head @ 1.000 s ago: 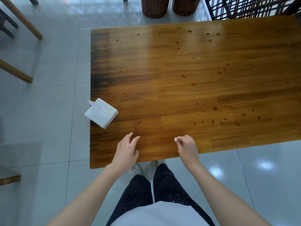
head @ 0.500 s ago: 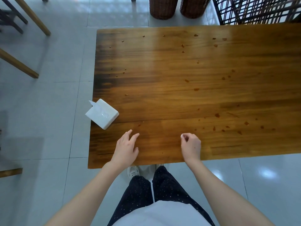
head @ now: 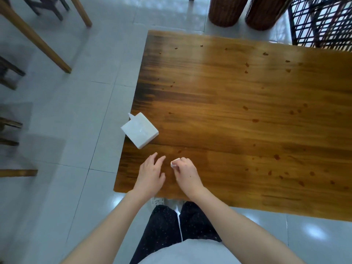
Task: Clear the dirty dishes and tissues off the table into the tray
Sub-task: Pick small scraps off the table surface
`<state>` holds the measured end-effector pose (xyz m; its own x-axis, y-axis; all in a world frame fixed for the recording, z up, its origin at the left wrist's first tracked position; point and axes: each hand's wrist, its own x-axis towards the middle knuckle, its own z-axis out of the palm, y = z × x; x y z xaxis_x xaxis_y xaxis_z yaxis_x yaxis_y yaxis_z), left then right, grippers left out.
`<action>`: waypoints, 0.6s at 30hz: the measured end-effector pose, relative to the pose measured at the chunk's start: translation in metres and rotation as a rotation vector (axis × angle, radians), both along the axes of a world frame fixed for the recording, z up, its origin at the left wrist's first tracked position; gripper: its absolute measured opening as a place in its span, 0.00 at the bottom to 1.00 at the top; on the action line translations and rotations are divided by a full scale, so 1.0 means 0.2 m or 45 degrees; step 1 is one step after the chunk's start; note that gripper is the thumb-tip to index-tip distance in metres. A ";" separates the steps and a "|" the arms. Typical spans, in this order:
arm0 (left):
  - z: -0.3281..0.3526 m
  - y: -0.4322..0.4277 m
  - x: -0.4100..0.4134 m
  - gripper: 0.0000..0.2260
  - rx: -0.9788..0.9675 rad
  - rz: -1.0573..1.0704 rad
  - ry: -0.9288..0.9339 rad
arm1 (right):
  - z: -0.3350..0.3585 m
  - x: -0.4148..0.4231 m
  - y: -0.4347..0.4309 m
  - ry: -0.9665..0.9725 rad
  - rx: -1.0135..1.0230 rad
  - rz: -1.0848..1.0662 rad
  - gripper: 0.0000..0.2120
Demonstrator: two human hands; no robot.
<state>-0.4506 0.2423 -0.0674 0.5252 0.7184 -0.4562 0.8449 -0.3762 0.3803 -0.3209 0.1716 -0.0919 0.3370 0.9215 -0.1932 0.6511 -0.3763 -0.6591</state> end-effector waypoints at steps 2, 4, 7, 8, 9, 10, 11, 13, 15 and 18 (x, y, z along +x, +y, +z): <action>0.00 0.02 -0.01 0.24 0.001 0.030 -0.009 | -0.01 0.03 0.06 -0.029 -0.008 0.025 0.10; 0.00 0.03 -0.01 0.24 -0.009 0.059 -0.022 | -0.02 0.08 0.10 -0.066 -0.042 0.078 0.09; 0.01 0.05 -0.01 0.24 -0.019 0.091 -0.046 | -0.03 0.18 0.16 -0.142 -0.063 0.095 0.09; 0.01 0.06 -0.01 0.24 -0.017 0.097 -0.052 | -0.03 0.21 0.18 -0.145 -0.063 0.030 0.09; 0.01 0.07 0.00 0.24 -0.016 0.103 -0.058 | -0.03 0.25 0.20 -0.130 -0.066 -0.073 0.09; 0.02 0.07 0.00 0.24 -0.017 0.111 -0.066 | -0.03 0.28 0.22 -0.104 -0.075 -0.185 0.09; 0.02 0.08 0.00 0.24 -0.019 0.122 -0.072 | -0.02 0.31 0.24 -0.077 -0.086 -0.273 0.09; 0.02 0.09 0.02 0.24 -0.017 0.140 -0.082 | -0.02 0.34 0.26 -0.054 -0.098 -0.335 0.10; 0.02 0.09 0.05 0.24 -0.007 0.153 -0.089 | -0.02 0.32 0.25 -0.046 -0.092 -0.334 0.10; 0.02 0.09 0.10 0.23 0.014 0.166 -0.110 | -0.03 0.21 0.22 -0.047 -0.080 -0.159 0.09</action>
<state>-0.4312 0.2608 -0.0625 0.4641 0.7875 -0.4054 0.8512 -0.2699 0.4502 -0.2791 0.2157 -0.0974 0.4561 0.8586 -0.2342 0.6204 -0.4954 -0.6080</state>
